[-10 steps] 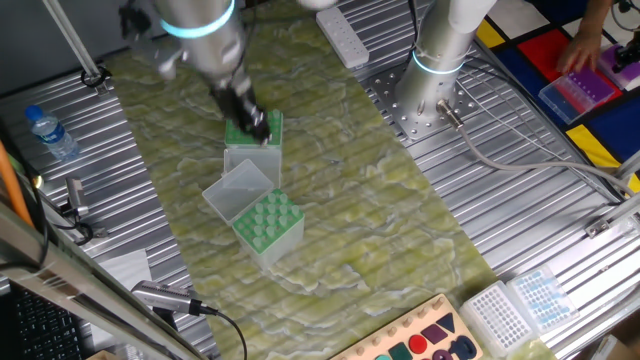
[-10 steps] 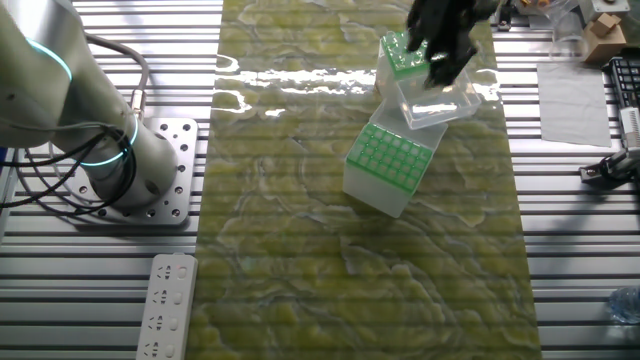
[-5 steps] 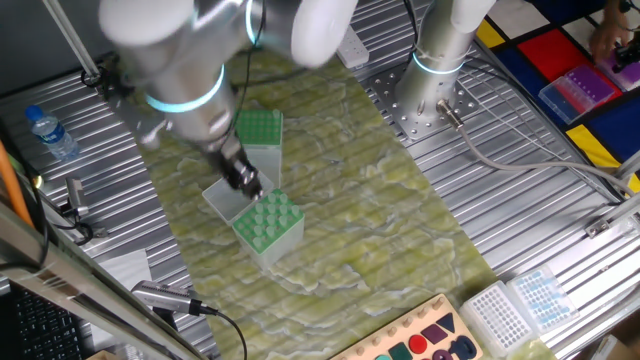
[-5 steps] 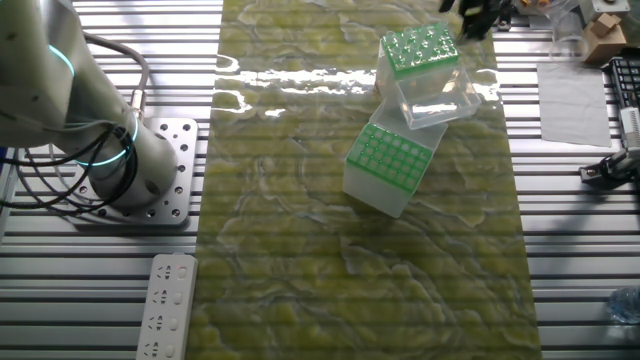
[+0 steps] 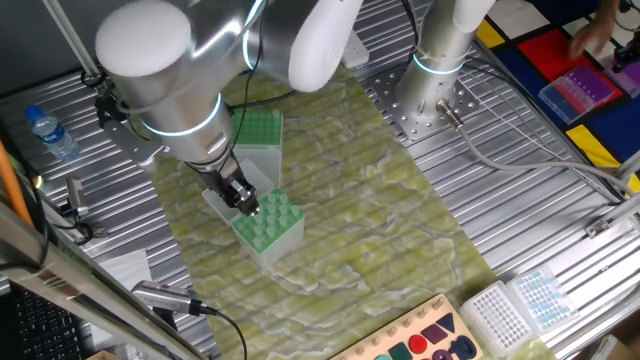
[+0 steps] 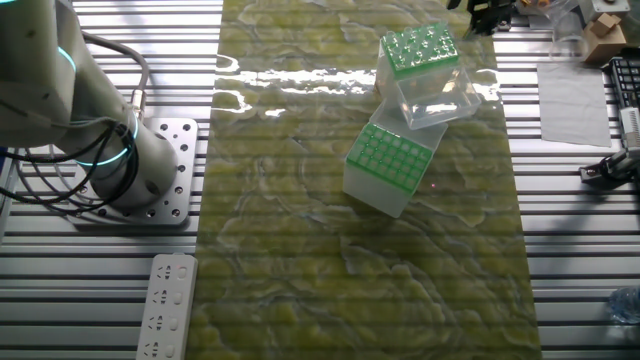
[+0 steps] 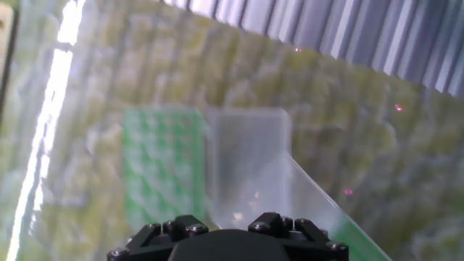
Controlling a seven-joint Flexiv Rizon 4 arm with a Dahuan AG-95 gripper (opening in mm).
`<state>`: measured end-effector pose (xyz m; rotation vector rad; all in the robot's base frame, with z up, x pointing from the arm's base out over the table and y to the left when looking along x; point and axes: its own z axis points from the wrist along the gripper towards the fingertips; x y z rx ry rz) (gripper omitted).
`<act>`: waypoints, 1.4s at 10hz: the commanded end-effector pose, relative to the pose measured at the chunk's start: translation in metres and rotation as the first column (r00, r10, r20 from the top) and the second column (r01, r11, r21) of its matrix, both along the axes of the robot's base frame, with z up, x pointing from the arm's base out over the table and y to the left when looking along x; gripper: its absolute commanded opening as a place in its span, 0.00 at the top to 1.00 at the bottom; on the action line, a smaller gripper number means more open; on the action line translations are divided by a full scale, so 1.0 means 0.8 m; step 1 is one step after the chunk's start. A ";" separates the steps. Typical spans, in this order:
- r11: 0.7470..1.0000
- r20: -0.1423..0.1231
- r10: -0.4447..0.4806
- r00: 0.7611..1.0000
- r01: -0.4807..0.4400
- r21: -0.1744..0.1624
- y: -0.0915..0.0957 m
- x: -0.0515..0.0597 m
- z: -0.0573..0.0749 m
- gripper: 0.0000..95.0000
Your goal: Transfer all large pipette tips from one holder to another
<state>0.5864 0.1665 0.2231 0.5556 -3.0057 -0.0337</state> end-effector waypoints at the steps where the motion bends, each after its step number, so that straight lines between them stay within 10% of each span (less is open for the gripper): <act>1: 0.976 0.008 0.209 0.978 -0.209 0.052 0.000 0.000 -0.001 0.40; 5: 0.992 0.001 0.106 0.994 -0.106 0.068 0.000 0.000 -0.001 0.40; 9: 0.999 0.009 0.005 1.000 -0.006 0.046 0.060 0.000 -0.031 0.40; 14: 0.999 0.031 0.011 0.999 -0.012 0.033 0.073 0.004 -0.063 0.40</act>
